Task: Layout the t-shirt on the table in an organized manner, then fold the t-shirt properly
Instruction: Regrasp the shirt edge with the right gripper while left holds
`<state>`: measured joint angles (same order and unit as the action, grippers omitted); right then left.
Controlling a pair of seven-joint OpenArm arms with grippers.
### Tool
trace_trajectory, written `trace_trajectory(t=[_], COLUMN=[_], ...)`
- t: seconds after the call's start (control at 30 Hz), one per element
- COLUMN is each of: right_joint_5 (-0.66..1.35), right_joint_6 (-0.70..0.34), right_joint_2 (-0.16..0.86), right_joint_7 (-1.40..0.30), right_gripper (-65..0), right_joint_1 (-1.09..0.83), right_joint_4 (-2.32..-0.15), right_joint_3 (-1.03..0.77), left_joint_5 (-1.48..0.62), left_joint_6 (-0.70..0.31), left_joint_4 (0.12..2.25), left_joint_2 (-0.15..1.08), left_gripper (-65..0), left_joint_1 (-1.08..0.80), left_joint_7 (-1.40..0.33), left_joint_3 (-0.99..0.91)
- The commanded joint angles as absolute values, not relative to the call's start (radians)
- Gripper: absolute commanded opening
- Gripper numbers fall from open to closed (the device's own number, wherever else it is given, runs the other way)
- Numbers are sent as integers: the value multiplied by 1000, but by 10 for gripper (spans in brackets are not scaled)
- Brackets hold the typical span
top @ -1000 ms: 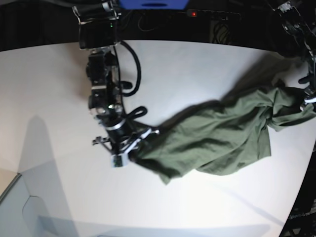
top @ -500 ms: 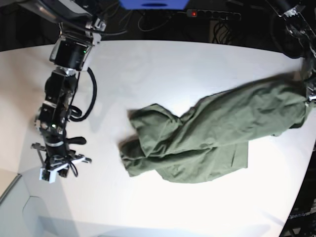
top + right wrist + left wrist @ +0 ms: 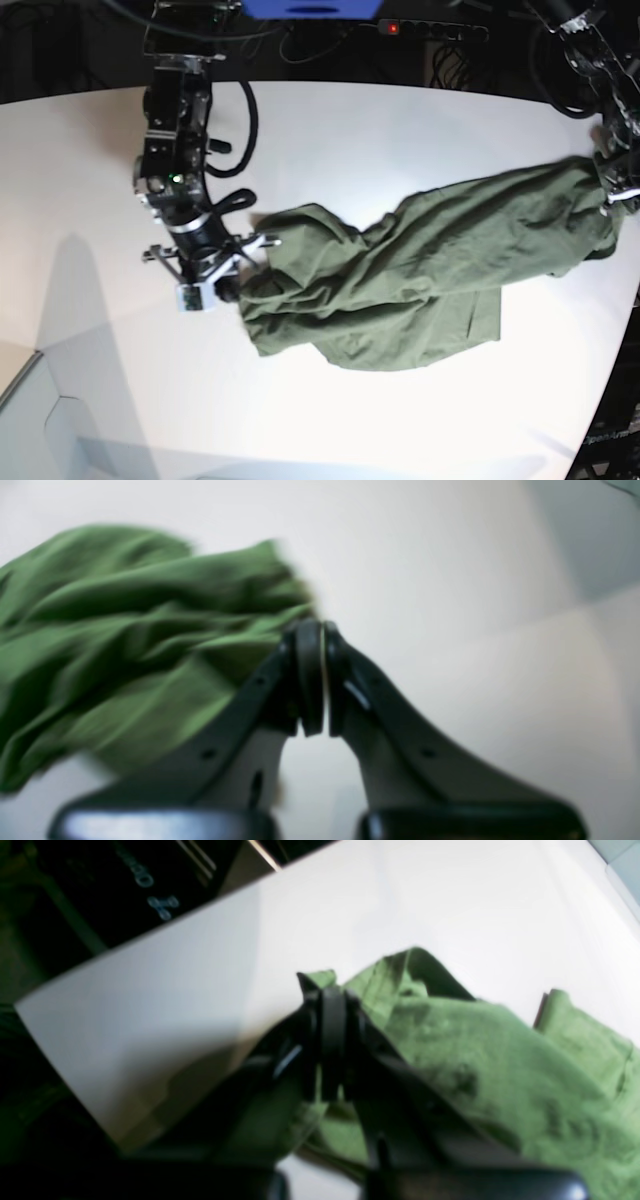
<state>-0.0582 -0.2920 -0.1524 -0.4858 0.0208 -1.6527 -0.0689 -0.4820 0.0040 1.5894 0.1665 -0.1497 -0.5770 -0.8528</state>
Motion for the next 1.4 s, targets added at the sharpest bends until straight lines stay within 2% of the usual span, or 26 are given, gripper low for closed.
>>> trace_trajectory(t=[0.0, 0.2, 0.3, 0.37, 0.47, 0.83, 1.03, 1.37], right_joint_5=[-54, -56, -58, -58, -58, -56, -56, -56], right_joint_6=[-295, -294, -294, -294, -294, -294, -294, -294], right_joint_2=[-153, -153, -150, -150, -150, -150, -150, -139], right_joint_7=[-473, -481, -483, -483, -483, -476, -476, -476], right_gripper=[-548, -323, -244, -219, -213, -213, -213, -213], right_joint_1=[10, -50, -56, -54, -56, -45, -36, -42], right_joint_4=[-1673, -1643, -1607, -1586, -1566, -1469, -1468, -1468], right_joint_3=[-35, 45, 47, 45, 45, 45, 45, 44], left_joint_5=[-486, -486, -486, -486, -486, -486, -484, -476], left_joint_6=[1, 1, 1, 1, 1, 1, 1, 1], left_joint_4=[1609, 1604, 1604, 1604, 1604, 1581, 1454, 1425], left_joint_2=[183, 182, 180, 180, 180, 182, 223, 232], left_gripper=[-647, -622, -514, -431, -374, -371, -372, -374], left_joint_1=[-140, -148, -151, -153, -154, -246, -243, -239], left_joint_7=[-545, -549, -549, -549, -549, -549, -544, -539], left_joint_3=[-857, -857, -857, -857, -858, -863, -866, -868])
